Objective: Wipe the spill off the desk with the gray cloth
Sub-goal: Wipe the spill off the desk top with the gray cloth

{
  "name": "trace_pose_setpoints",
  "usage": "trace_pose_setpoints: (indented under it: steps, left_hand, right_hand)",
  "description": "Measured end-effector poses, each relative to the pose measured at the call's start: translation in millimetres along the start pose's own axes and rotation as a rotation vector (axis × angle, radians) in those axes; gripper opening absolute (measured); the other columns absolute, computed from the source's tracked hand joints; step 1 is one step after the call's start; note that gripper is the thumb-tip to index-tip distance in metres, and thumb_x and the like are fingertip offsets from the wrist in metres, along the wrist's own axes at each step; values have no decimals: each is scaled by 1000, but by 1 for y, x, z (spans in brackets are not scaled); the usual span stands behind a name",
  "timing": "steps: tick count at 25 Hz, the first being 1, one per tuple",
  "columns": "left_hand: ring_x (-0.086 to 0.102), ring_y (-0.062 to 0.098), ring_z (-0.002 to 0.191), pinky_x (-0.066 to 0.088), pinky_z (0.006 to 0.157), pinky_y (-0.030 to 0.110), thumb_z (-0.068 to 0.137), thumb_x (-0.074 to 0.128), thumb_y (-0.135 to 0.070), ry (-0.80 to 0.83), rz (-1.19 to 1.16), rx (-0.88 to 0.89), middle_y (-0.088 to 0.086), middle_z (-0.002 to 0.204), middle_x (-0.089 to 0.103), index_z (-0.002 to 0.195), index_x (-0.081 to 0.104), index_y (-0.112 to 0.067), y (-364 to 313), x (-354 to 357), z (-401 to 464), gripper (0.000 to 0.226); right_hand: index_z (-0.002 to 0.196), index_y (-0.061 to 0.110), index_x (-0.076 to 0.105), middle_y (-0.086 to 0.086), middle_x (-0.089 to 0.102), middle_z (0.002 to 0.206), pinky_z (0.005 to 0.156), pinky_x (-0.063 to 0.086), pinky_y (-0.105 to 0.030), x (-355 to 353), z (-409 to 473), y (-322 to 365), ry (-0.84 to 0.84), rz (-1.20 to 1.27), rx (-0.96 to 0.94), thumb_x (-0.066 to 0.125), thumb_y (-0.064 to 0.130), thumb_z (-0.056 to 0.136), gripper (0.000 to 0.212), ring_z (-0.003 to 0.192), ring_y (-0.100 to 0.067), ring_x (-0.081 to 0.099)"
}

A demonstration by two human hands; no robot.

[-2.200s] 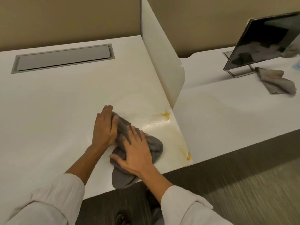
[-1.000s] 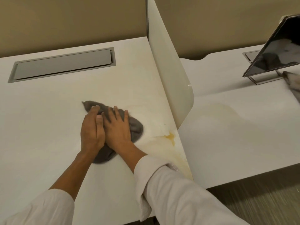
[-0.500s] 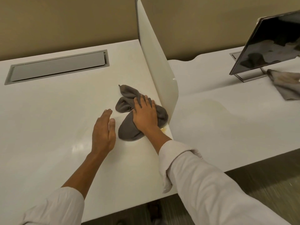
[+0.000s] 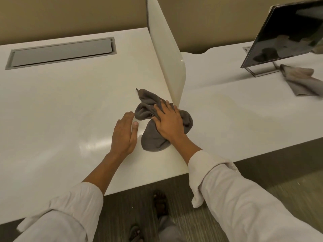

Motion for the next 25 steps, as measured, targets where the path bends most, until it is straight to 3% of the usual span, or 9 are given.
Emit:
trace_pose_setpoints:
  steps: [10,12,14,18,21,25]
  left_hand:
    - [34,27,143,24,120,45,99,26,-42,87,10,68,9,154,38,145,39,-13,-7,-14,-79,56]
    - [33,27,144,22,120,43,100,27,-42,91,19,66,7,156,36,146,37,-15,-5,-22,-95,55]
    - [31,26,145,21,121,43,100,25,-44,107,18,78,6,157,35,147,36,-16,-3,-29,-110,56]
    - [31,24,145,18,122,40,97,21,-47,126,28,138,6,156,36,147,37,-14,-2,-46,-115,62]
    - [31,24,145,16,121,37,99,23,-43,87,4,124,7,156,36,147,37,-13,-8,-54,-104,58]
    - [33,25,144,19,119,38,103,30,-36,-10,-43,64,9,154,39,146,39,-11,-9,-61,-91,51]
  right_hand:
    - [153,24,33,-4,27,163,123,14,-39,-4,-141,7,-26,35,242,32,41,105,51,151,-25,21]
    - [153,27,32,-4,28,162,120,22,-41,-8,-171,11,3,51,346,33,39,106,49,148,-26,27]
    - [150,30,37,-4,39,156,110,41,-47,-19,-207,11,-3,113,497,38,37,105,45,135,-30,47]
    - [120,24,62,-6,68,112,87,57,-43,-68,-266,10,-293,376,726,50,26,101,23,101,-28,67]
    - [126,26,60,-1,68,115,96,54,-36,-108,-235,26,-391,546,555,53,23,100,27,106,-19,65]
    - [139,33,52,0,52,145,113,40,-38,-93,-158,84,-253,553,219,53,14,97,46,131,-21,50]
Point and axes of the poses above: each hand's wrist, its own z-axis towards the middle knuckle, its own x-axis out of the palm, y = z × x, the point moved 3 cm from there along z, towards the middle knuckle
